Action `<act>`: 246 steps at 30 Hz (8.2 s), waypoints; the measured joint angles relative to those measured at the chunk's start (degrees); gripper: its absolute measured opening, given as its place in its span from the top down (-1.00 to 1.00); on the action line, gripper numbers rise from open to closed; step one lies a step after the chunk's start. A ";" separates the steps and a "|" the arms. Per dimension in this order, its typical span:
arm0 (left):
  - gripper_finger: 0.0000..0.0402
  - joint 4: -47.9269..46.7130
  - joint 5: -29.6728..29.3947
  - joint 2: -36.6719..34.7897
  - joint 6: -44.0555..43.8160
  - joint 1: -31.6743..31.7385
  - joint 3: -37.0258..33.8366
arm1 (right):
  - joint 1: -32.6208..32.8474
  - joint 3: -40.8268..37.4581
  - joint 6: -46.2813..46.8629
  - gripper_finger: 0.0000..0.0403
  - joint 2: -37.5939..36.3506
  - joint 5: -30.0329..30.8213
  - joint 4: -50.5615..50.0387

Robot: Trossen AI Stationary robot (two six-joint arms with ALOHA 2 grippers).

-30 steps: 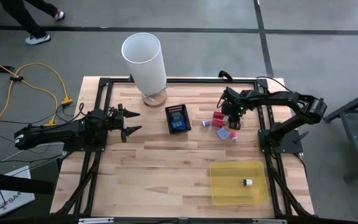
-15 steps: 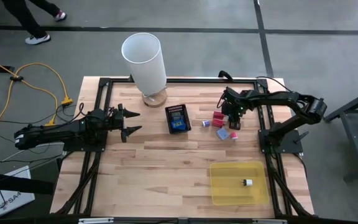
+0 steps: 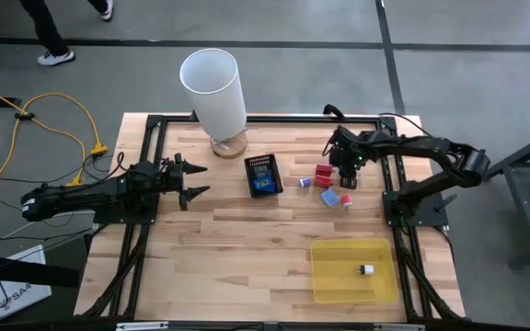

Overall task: Pick & Place Office items
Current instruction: Put the small blue charger adapter into the yellow bin, then put the top red charger adaptor into the yellow bin

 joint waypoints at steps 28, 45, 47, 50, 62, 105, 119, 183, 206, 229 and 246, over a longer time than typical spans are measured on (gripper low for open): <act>-0.53 0.00 -0.01 -0.02 0.00 -0.02 0.00 | 3.34 3.38 1.94 0.34 -16.58 -1.97 -7.45; -0.53 -0.01 0.00 -0.01 0.00 -0.01 0.00 | 24.29 3.37 12.15 0.34 -16.58 -1.57 -7.40; -0.53 -0.01 -0.01 0.00 0.00 -0.02 0.00 | 27.42 3.37 13.59 0.34 -16.58 -1.55 -7.40; -0.53 0.00 0.01 0.00 0.00 -0.02 0.00 | 32.14 3.37 16.05 0.34 -16.58 -1.55 -7.38; -0.53 -0.02 -0.01 -0.02 0.00 0.00 0.00 | 50.79 3.37 26.71 0.34 -16.56 -1.24 -6.30; -0.53 0.00 0.00 -0.01 -0.01 -0.02 0.00 | 78.84 3.37 41.55 0.34 -1.00 5.27 2.63; -0.53 0.00 0.00 -0.01 0.00 0.00 0.00 | 78.84 3.37 41.92 0.34 5.39 4.99 4.79; -0.53 0.00 -0.01 0.00 0.00 0.00 0.00 | 73.72 3.37 38.70 0.06 -2.06 -0.31 5.96; -0.53 -0.01 0.00 0.00 0.00 -0.02 0.00 | 73.90 3.37 35.47 0.06 -18.03 4.21 7.94; -0.53 -0.01 -0.01 -0.01 -0.01 0.00 0.00 | 61.13 3.37 35.67 0.06 -17.98 7.26 7.92; -0.53 -0.01 -0.01 -0.02 -0.02 0.00 0.00 | 39.09 3.39 35.69 0.06 -17.98 7.28 7.87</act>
